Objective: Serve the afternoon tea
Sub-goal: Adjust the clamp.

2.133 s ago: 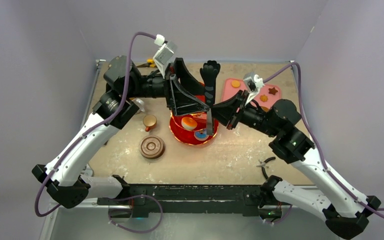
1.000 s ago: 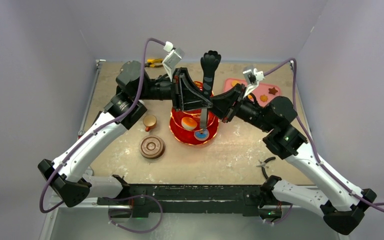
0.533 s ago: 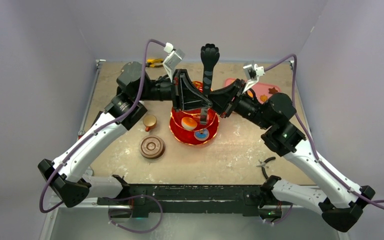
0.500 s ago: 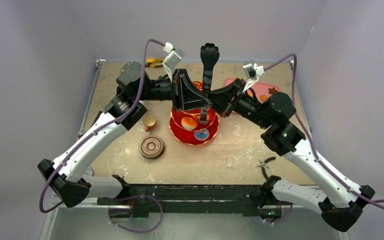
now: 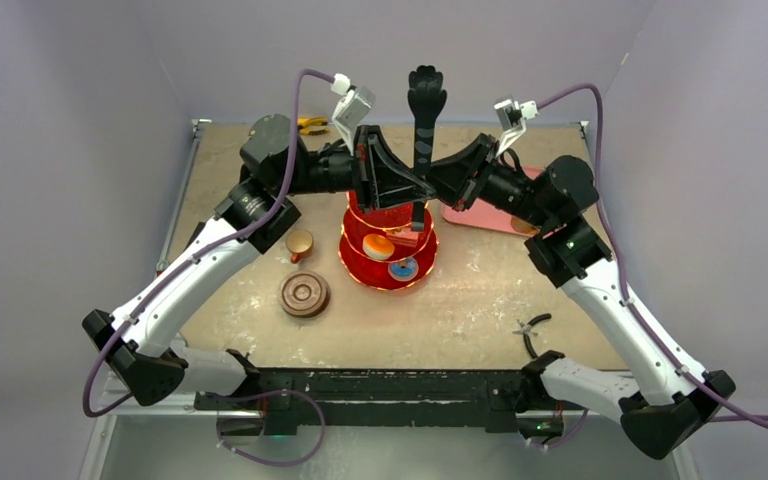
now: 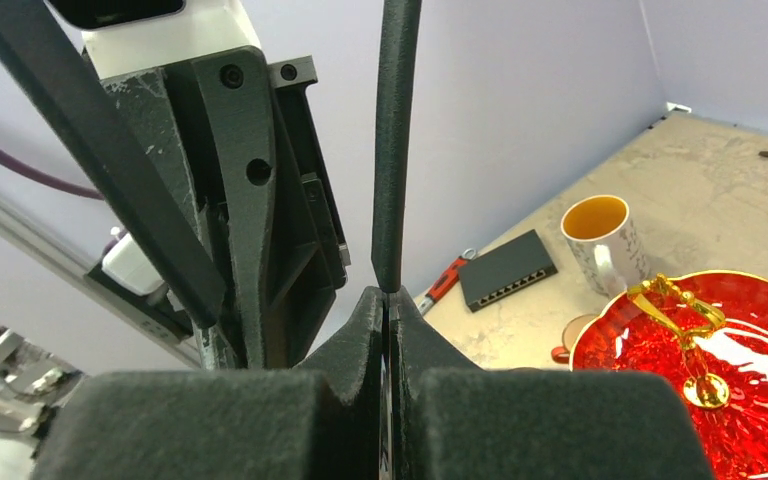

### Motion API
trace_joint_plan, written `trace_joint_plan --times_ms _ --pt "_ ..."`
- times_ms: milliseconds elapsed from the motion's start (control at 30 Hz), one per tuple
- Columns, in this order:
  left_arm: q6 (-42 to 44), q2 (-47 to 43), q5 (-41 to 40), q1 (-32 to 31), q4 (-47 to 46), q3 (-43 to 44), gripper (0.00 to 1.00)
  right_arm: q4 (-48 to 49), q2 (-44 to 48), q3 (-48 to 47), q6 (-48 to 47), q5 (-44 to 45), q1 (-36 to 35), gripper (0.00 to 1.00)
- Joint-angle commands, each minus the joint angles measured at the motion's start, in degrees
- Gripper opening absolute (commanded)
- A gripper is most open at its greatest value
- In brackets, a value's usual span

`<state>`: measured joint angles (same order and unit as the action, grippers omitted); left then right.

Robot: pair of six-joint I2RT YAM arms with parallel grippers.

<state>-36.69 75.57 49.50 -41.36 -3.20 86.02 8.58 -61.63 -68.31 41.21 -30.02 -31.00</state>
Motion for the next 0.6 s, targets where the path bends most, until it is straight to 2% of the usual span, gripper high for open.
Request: trace_joint_plan --times_ms 0,400,567 --pt "-0.06 -1.67 12.47 -6.31 -0.39 6.53 0.00 0.13 -5.21 -0.57 0.73 6.13 6.95 0.00" --pt "6.61 2.06 15.82 -11.29 4.11 14.38 0.00 -10.24 -12.05 -4.31 0.01 9.06 9.91 0.00" --pt "10.13 3.71 16.96 -13.15 8.02 18.75 0.00 -12.35 -13.98 -2.79 0.52 9.07 11.85 0.00"
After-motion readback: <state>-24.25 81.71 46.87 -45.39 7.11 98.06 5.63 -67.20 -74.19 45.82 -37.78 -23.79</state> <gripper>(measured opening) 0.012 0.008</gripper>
